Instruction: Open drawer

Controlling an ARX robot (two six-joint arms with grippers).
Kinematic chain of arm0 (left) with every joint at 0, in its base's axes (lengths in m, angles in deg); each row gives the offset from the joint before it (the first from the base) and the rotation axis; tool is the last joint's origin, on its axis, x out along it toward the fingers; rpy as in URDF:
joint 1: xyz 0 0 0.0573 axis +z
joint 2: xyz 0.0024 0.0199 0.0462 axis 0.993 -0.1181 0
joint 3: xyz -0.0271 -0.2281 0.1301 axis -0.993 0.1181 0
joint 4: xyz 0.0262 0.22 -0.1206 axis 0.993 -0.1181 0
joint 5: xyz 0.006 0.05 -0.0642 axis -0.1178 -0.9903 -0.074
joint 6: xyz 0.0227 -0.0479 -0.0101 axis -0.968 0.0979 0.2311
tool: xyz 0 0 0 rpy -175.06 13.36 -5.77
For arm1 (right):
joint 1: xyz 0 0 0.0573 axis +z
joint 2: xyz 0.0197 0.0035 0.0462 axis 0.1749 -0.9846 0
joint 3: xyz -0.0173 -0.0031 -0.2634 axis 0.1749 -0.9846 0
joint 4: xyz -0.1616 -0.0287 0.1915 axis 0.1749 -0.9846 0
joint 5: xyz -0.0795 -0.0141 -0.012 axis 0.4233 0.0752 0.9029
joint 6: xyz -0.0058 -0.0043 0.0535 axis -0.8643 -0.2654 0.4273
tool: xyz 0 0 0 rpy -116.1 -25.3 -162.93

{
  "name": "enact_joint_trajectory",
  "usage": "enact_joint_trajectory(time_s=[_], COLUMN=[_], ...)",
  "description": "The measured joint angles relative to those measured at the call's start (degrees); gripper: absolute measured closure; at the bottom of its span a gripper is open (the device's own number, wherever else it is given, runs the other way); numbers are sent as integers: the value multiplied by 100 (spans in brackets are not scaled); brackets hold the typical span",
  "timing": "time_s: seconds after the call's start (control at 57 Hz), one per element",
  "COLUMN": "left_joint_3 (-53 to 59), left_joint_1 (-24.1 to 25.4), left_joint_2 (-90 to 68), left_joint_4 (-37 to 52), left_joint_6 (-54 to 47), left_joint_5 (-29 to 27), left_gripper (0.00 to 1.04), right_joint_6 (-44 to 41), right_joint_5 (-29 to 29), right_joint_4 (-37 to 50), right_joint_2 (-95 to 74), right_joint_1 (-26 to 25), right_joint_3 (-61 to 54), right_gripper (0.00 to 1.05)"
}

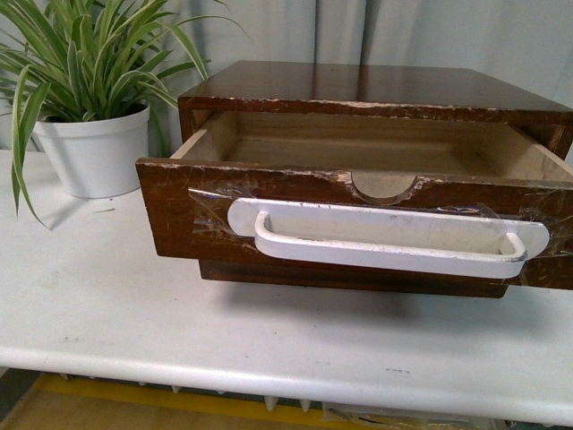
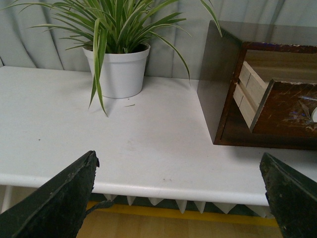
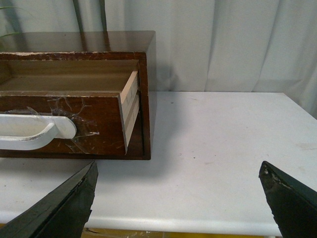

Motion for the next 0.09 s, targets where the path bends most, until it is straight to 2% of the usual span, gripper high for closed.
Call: enact_joint_trajectory(time_s=[0.088], left_joint_3=[0], left_joint_1=[0], left_joint_2=[0], left_joint_4=[0], left_joint_6=[0], left_joint_5=[0], left_gripper=[6], right_joint_6=[2], right_joint_5=[0], right_joint_4=[0], right_joint_2=[0], right_joint_1=[0], right_joint_3=[0], right_gripper=[9])
